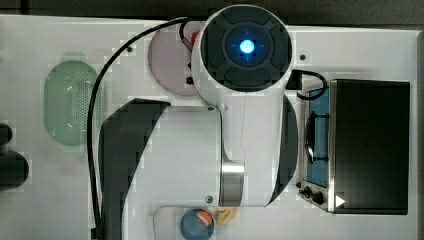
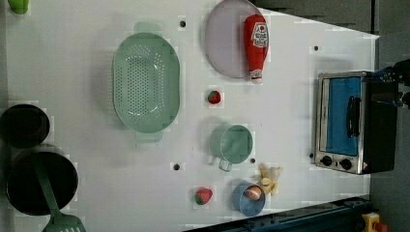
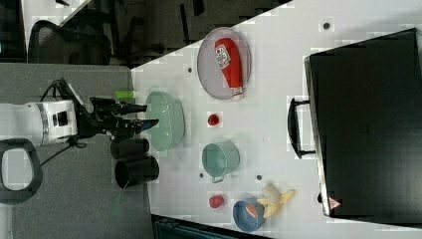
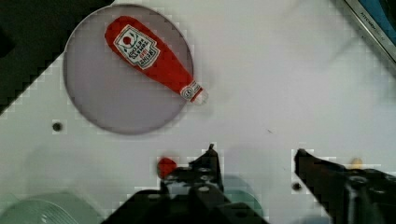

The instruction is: Pick ketchup from plate and place it on table.

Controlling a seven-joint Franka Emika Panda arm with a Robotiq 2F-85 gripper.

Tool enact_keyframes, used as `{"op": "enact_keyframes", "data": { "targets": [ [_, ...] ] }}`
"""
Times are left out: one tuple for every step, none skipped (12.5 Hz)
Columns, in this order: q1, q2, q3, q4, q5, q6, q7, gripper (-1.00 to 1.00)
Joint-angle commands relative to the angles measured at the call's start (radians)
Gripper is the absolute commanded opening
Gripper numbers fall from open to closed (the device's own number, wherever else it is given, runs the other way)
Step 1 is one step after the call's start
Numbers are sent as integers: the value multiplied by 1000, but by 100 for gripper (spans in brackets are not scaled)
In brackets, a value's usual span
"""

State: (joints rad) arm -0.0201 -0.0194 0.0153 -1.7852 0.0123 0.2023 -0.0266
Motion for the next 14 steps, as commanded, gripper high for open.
{"op": "enact_keyframes", "data": {
  "targets": [
    [-73, -134, 54, -100, 3, -97, 56, 58],
    [-73, -131, 55, -100, 3, -92, 55, 80],
    [-71, -122, 56, -100, 3, -81, 50, 99],
    [-70, -110, 57, -100, 3, -64, 44, 100],
    [-68, -94, 58, -100, 3, -48, 40, 100],
    [-67, -74, 59, -99, 3, -33, 31, 100],
    [-66, -51, 60, -99, 3, -22, 24, 100],
    [-65, -26, 63, -98, 3, -13, 16, 100],
    [-65, 1, 66, -96, 3, 0, 13, 100],
    [-65, 28, 70, -94, 3, 16, 13, 100],
    [-63, 55, 74, -93, 3, 39, 13, 100],
    [-63, 80, 78, -93, 3, 63, 13, 100],
    [-62, 106, 82, -93, 3, 88, 12, 100],
    [-60, 132, 84, -93, 3, 115, 10, 100]
  ]
}}
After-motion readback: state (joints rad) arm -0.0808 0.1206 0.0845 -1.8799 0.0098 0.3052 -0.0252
